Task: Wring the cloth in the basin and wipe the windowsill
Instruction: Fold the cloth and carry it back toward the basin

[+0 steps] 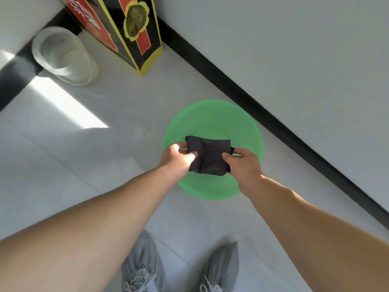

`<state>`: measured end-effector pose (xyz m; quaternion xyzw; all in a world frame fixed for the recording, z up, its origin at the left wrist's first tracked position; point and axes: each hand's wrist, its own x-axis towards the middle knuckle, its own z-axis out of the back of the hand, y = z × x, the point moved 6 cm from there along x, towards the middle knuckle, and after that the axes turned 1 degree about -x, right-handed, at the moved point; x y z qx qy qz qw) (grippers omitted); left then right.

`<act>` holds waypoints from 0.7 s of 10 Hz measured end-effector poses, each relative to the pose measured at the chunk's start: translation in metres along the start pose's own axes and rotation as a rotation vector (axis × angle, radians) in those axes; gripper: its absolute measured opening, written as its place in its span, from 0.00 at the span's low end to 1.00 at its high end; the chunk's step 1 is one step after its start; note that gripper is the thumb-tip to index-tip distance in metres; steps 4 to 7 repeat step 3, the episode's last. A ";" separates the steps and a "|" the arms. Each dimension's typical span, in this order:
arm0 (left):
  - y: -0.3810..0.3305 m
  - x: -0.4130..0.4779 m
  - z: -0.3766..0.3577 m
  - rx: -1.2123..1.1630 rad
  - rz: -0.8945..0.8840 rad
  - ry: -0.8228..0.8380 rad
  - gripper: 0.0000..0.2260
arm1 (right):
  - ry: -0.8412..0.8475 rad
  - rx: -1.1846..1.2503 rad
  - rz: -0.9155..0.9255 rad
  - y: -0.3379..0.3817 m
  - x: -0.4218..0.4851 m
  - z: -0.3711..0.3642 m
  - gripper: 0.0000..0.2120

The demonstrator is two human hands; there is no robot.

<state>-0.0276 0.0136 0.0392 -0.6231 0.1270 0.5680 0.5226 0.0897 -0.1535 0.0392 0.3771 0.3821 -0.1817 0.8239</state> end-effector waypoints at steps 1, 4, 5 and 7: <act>0.014 0.026 -0.014 0.054 0.004 0.019 0.20 | -0.027 -0.013 0.007 -0.017 0.027 -0.015 0.16; 0.034 0.029 -0.012 0.160 -0.022 0.082 0.22 | -0.063 -0.132 0.064 -0.033 0.038 -0.009 0.23; 0.034 0.029 -0.012 0.160 -0.022 0.082 0.22 | -0.063 -0.132 0.064 -0.033 0.038 -0.009 0.23; 0.034 0.029 -0.012 0.160 -0.022 0.082 0.22 | -0.063 -0.132 0.064 -0.033 0.038 -0.009 0.23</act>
